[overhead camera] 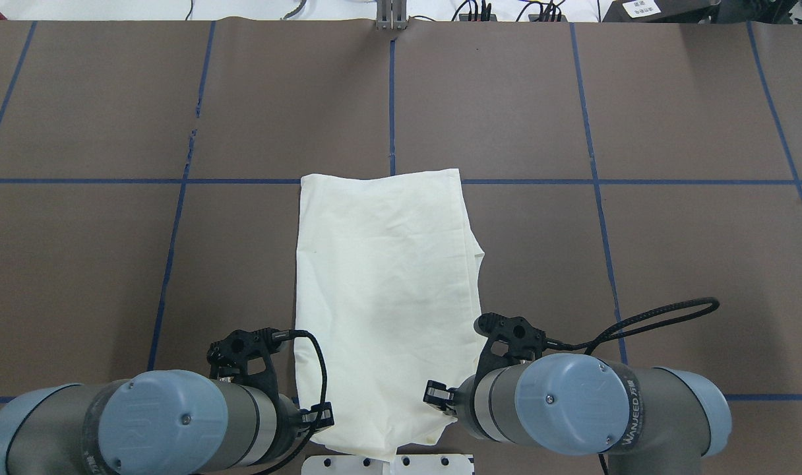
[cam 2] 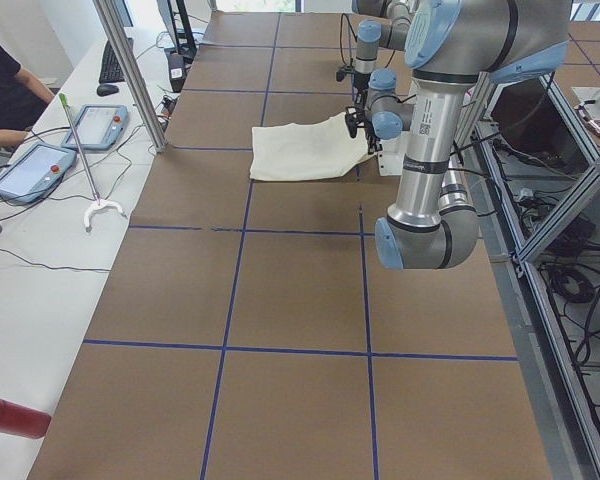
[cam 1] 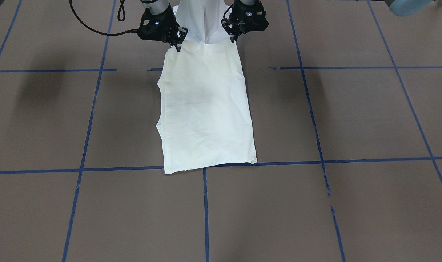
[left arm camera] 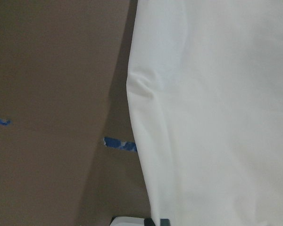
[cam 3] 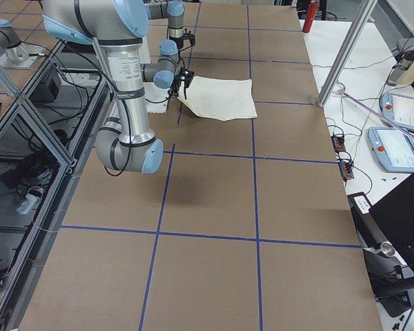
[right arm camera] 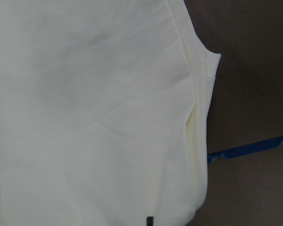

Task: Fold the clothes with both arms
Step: 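Lift the near edge with both grippers and fold it toward the far end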

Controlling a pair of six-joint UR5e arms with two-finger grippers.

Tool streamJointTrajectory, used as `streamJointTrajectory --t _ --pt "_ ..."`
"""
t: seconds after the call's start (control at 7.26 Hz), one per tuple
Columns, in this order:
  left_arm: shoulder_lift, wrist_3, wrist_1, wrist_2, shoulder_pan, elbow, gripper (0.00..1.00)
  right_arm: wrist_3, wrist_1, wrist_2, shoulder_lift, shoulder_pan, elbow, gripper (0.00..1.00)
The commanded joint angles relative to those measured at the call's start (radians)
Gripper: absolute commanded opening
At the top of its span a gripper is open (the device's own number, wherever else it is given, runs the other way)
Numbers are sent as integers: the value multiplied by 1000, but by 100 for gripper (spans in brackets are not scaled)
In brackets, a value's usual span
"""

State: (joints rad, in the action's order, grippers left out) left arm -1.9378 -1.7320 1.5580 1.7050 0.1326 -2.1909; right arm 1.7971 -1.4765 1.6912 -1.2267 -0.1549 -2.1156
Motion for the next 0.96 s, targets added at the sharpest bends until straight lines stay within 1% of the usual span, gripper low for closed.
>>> streamJointTrajectory --t 0.0,0.14,0.28,0.41,0.55,0.69,0.83 --pt "-12 41 -4 4 54 -12 0 -7 8 1 10 -87 9 0" --pt "-26 113 -6 8 133 -4 0 -24 8 22 12 -153 12 0" --pt "-41 142 5 22 219 22 0 -66 7 97 42 -254 35 0" --pt "-94 169 7 100 302 74 0 -80 7 186 102 -341 105 0" --pt "-159 170 11 120 367 150 0 -82 10 214 160 -397 182 0" --pt "-180 170 75 122 421 227 0 -100 13 220 206 -431 274 0" --pt "-182 169 159 122 455 299 0 -104 43 234 267 -466 393 0"
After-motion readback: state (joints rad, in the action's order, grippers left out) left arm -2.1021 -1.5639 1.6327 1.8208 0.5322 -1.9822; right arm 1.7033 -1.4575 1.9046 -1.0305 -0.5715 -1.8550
